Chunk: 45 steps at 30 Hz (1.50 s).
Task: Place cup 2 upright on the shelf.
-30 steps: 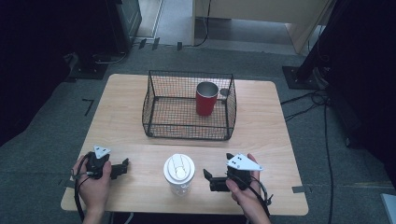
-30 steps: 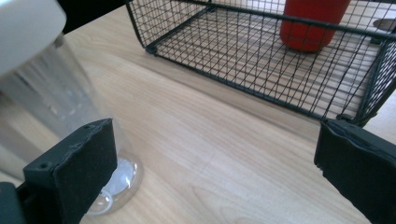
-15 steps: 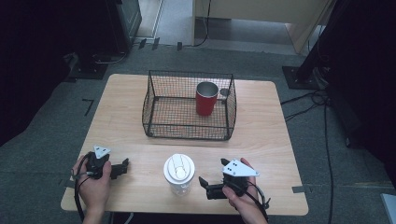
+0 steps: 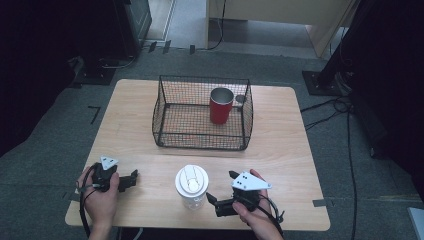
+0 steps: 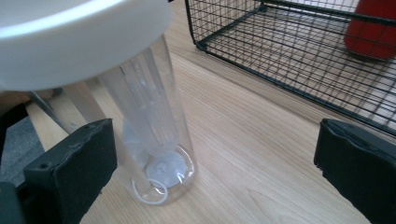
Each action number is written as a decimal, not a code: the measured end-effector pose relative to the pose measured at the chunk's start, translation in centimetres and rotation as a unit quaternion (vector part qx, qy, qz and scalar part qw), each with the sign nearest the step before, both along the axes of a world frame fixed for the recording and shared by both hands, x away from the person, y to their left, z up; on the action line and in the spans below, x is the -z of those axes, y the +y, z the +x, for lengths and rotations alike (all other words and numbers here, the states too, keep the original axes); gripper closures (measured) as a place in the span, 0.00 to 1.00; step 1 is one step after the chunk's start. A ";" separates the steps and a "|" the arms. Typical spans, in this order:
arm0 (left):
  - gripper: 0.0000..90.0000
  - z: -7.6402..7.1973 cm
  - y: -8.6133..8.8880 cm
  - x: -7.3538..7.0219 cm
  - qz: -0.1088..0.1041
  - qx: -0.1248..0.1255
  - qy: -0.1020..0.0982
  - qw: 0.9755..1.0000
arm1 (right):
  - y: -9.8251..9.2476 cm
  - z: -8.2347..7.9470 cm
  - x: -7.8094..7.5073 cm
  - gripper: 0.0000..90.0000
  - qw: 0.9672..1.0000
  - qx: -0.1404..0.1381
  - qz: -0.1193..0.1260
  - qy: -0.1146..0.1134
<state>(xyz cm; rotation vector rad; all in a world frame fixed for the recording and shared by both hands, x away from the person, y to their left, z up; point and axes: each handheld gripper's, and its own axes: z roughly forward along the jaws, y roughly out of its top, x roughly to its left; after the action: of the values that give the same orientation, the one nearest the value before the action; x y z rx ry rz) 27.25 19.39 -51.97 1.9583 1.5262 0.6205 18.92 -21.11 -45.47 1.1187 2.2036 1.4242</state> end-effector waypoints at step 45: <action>0.00 0.0 0.0 0.0 -0.001 0.000 -0.001 1.000 | 5.7 0.5 -0.3 0.00 0.997 -0.077 -0.008 -0.007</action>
<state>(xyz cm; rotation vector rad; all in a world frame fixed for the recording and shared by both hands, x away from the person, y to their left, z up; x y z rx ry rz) 27.26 19.39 -51.97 1.9562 1.5256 0.6203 19.47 -15.40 -45.16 0.9483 2.3312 1.4677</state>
